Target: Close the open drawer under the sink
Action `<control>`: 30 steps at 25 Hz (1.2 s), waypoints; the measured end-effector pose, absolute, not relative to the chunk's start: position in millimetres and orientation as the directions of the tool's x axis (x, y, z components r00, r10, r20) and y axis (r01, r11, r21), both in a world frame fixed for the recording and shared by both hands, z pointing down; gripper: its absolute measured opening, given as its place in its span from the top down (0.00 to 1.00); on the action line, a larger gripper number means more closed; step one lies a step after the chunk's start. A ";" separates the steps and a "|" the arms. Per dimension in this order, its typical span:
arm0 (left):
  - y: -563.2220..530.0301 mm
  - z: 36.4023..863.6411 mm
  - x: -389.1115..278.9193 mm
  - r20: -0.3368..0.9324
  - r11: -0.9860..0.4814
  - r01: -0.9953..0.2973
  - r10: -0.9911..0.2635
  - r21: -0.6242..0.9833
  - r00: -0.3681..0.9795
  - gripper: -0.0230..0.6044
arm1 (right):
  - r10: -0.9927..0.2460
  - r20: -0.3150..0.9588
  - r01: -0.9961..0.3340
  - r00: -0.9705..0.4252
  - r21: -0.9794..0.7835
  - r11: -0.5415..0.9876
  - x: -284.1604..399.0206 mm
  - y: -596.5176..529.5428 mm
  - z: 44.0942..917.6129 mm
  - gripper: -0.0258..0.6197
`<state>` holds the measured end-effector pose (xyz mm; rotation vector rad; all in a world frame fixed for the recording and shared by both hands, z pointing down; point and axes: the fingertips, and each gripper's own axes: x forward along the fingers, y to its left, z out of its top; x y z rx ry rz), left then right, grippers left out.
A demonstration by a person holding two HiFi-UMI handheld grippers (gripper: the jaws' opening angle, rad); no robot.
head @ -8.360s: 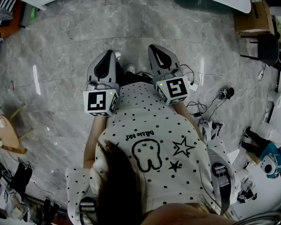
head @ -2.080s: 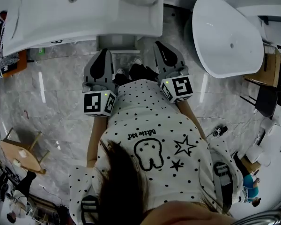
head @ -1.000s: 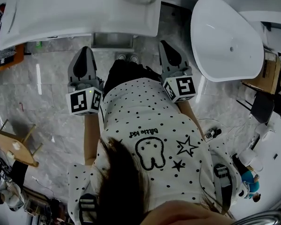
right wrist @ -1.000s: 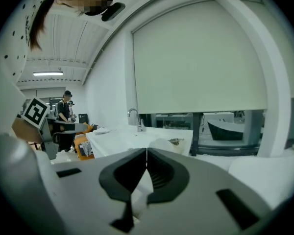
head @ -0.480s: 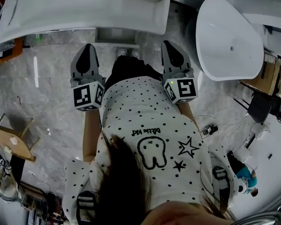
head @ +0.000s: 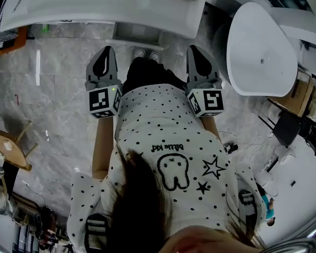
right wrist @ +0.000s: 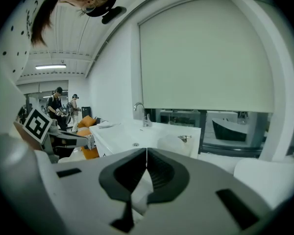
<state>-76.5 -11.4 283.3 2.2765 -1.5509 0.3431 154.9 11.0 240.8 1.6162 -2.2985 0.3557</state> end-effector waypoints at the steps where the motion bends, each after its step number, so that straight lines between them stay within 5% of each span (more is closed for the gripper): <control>1: -10.3 289.9 -78.1 0.409 -0.330 -0.931 -0.836 0.156 0.365 0.94 | -0.864 0.388 -0.940 -0.321 -0.023 0.340 152.9 11.5 240.8 0.94; 7: -3.2 333.1 -72.3 0.490 -0.360 -0.920 -0.780 0.155 0.388 0.93 | -0.854 0.395 -0.936 -0.338 -0.043 0.350 150.9 14.8 242.4 0.94; 10: -0.2 357.5 -69.0 0.528 -0.379 -0.908 -0.741 0.180 0.414 0.83 | -0.849 0.395 -0.932 -0.352 -0.059 0.359 140.4 14.2 247.7 0.94; 30: 39.2 574.4 -36.6 0.762 -0.469 -0.863 -0.485 0.187 0.429 0.83 | -0.750 0.516 -0.908 -0.414 -0.178 0.379 114.1 29.3 329.3 0.94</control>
